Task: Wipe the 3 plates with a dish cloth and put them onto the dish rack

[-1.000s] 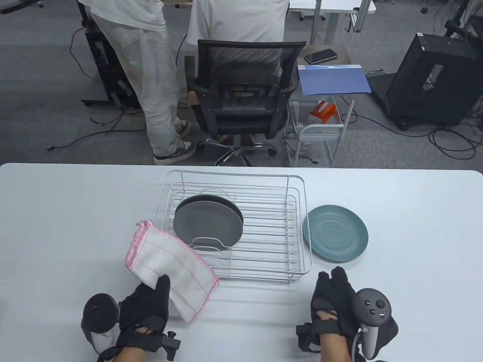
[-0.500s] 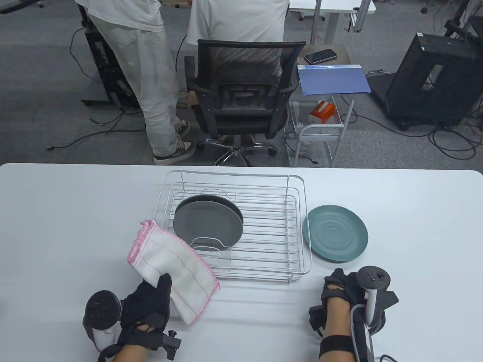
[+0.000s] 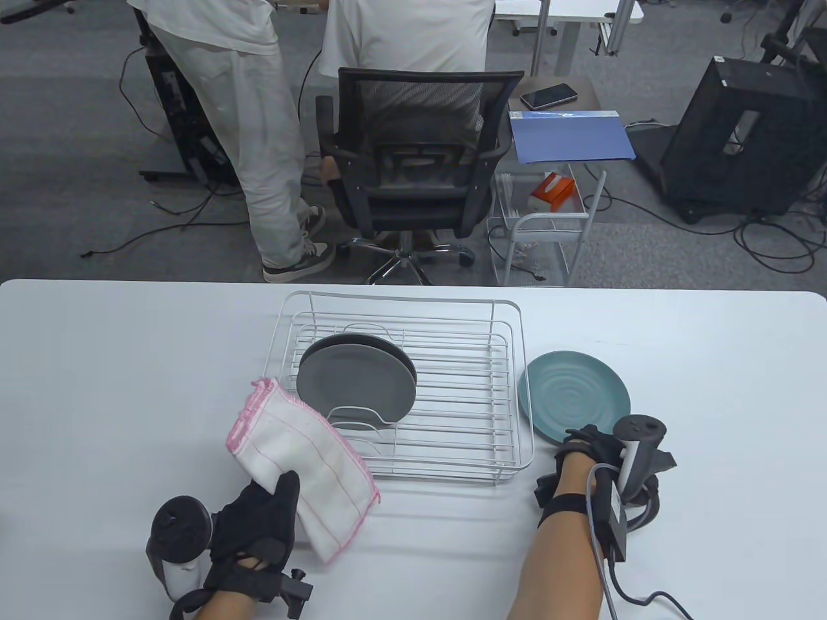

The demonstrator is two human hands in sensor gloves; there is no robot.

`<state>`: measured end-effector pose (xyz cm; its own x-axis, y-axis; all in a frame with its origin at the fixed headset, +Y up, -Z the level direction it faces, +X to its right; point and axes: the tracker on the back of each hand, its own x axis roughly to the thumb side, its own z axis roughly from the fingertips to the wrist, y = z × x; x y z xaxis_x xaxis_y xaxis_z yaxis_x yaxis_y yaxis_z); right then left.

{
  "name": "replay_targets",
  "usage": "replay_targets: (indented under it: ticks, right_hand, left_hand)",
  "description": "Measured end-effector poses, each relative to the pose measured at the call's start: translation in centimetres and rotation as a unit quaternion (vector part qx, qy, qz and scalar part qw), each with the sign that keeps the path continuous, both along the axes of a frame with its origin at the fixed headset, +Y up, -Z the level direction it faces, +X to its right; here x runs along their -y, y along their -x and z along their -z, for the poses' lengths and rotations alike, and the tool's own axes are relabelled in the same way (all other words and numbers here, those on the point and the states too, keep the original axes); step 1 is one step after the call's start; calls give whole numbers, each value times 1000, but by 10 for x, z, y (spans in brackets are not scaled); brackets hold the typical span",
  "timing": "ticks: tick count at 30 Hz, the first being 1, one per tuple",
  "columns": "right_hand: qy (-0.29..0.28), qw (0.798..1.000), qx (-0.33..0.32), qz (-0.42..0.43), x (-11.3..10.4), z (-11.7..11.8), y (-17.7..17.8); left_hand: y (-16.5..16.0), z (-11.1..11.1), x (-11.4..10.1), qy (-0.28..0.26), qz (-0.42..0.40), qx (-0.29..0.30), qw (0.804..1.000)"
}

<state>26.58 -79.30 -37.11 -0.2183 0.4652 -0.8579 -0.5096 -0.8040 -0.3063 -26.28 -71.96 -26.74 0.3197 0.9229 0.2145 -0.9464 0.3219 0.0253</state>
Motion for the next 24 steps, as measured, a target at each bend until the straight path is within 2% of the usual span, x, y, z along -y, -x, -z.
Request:
replay_targets:
  ticks: [13,18,24]
  right_hand:
    - [-5,1000,29,0,4,15,-5]
    - [-70,994,66,48,6,9,-8]
    - [-165,975,88,118,3,3,-12]
  left_hand:
    - [-2,-1,-1,-2,0,7,1000]
    - [-1,0,-1,0,-4,6,1000]
    - [-2,-2,-2,-5,-11,8,1000]
